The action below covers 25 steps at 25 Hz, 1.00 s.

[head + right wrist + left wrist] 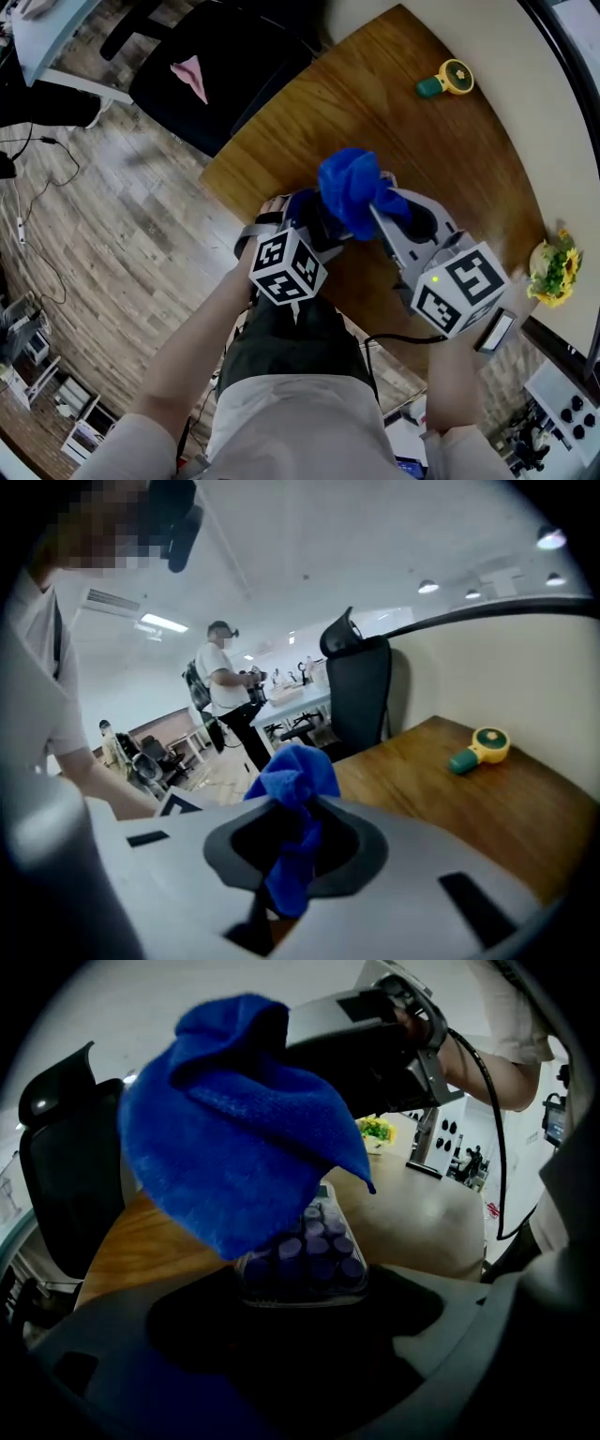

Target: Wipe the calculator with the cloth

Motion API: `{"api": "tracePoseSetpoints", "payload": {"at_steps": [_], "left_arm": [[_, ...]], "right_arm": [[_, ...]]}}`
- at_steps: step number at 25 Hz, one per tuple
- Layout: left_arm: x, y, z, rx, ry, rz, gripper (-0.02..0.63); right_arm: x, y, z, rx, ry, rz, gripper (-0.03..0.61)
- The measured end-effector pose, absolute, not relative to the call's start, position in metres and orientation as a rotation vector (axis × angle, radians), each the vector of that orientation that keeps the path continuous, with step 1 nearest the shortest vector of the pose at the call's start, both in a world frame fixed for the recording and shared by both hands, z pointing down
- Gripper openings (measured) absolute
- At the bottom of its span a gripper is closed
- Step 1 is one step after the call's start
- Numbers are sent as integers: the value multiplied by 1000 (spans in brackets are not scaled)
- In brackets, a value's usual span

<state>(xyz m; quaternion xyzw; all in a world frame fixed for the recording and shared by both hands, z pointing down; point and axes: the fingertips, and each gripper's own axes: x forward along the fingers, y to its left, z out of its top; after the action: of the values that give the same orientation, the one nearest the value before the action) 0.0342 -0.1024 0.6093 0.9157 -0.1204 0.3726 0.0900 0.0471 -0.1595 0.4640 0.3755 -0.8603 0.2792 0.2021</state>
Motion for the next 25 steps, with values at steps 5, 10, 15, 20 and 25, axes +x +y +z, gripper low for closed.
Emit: {"api": "tracePoseSetpoints", "payload": {"at_steps": [5, 10, 15, 20, 25], "left_arm": [[33, -102, 610, 2717, -356, 1113, 442], [34, -102, 611, 2718, -354, 1114, 442], [34, -102, 610, 2723, -356, 1109, 442], [32, -101, 610, 2722, -354, 1109, 442], [32, -102, 610, 2722, -354, 1111, 442]], "right_arm": [[4, -139, 512, 887, -2340, 822, 55], [7, -127, 560, 866, -2282, 817, 55], [36, -138, 567, 916, -2148, 627, 55], [95, -158, 567, 1072, -1992, 544, 52], [131, -174, 548, 1236, -1901, 485, 49]]}}
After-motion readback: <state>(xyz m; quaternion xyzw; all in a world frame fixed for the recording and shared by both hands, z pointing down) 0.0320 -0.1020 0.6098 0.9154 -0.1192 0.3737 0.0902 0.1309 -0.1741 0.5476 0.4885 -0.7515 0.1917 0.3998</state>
